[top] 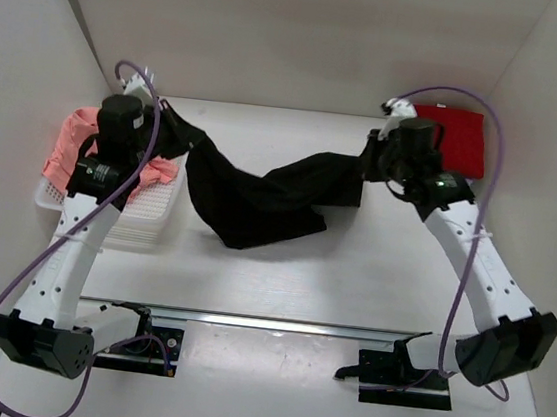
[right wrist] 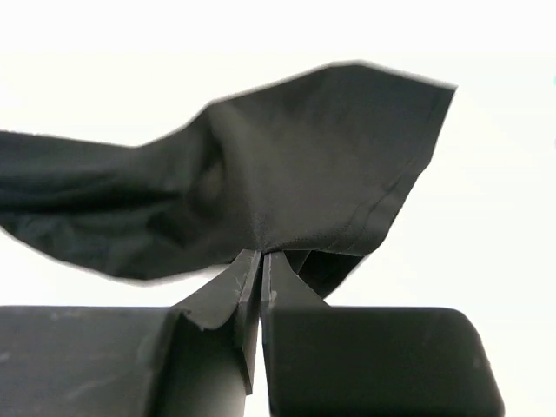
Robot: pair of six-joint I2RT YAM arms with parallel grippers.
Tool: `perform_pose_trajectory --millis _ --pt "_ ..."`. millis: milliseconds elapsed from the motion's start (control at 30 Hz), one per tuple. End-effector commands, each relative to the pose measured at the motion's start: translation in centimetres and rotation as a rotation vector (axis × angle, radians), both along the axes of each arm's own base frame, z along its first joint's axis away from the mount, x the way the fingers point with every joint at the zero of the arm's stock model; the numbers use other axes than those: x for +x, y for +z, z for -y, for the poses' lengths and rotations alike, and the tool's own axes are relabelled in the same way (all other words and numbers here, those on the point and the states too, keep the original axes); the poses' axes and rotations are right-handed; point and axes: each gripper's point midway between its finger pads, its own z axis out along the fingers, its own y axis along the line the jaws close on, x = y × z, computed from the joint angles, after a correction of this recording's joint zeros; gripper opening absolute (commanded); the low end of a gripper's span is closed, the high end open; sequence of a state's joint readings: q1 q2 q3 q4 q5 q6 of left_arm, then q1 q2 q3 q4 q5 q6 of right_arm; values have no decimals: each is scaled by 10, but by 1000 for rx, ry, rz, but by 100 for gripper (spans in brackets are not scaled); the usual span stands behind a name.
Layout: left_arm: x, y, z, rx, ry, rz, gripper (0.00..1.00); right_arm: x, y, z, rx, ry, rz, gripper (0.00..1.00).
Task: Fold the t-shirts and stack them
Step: Flatten out the tshirt
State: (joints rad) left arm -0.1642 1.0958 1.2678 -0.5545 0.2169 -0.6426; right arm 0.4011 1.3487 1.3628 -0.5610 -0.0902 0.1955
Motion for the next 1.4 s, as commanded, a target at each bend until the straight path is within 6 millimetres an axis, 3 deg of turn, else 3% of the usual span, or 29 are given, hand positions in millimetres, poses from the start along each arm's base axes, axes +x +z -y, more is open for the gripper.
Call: perform_pose_trajectory --millis 0,33,133,200,233,267,300,367,433,600,733,767,833,867,900,933,967,1000,1033,1100,1200,1233,1267,1300,1367 --pt "13 86 -4 6 19 209 0 0 80 39 15 -61 203 0" --pt "16 108 -5 5 23 253 0 -2 110 53 35 -91 279 0" --pt "19 138 -14 30 51 304 0 -11 158 94 29 -177 413 0" --pt "13 181 -21 36 80 389 0 -33 194 110 22 -168 523 0" --pt "15 185 -23 46 87 395 0 -36 201 124 5 -193 543 0" --pt "11 214 -30 37 114 452 0 -58 229 145 4 -202 629 0" --pt "5 232 -31 29 114 497 0 -68 241 141 20 -167 661 0" --pt "9 242 -33 -2 122 513 0 -73 253 160 2 -203 687 0" --pt "13 248 -32 -34 115 523 0 -68 263 158 31 -172 702 0" --pt "45 232 -34 -61 126 476 0 -30 246 141 66 -131 664 0" --pt "82 205 -31 -73 124 409 0 18 214 139 127 -113 563 0" --pt "98 194 -30 -87 126 375 0 36 198 138 134 -111 522 0" --pt "133 168 -23 -107 98 301 0 55 190 137 141 -110 500 0" --pt "136 176 -21 -116 83 317 0 71 180 136 145 -102 475 0" --pt "151 170 -17 -131 71 300 0 86 168 135 153 -107 439 0" --pt "169 152 -14 -137 51 258 0 101 158 134 157 -102 407 0" --pt "169 172 -16 -153 46 303 0 106 170 133 149 -100 432 0" --pt "186 160 -11 -164 34 280 0 122 153 132 139 -92 391 0" --pt "196 164 -10 -168 14 303 0 123 174 125 128 -72 435 0" --pt "193 195 -9 -194 -11 386 0 137 179 127 105 -73 453 0" --pt "185 204 -12 -216 -40 423 0 131 228 131 82 -93 571 0" --pt "171 224 -14 -216 -45 483 0 132 230 130 66 -88 583 0" --pt "169 221 -14 -217 -51 480 0 127 238 133 55 -97 604 0" --pt "155 237 -16 -206 -51 517 0 122 245 134 58 -103 616 0" --pt "141 243 -15 -190 -57 518 0 118 238 144 73 -121 590 0"
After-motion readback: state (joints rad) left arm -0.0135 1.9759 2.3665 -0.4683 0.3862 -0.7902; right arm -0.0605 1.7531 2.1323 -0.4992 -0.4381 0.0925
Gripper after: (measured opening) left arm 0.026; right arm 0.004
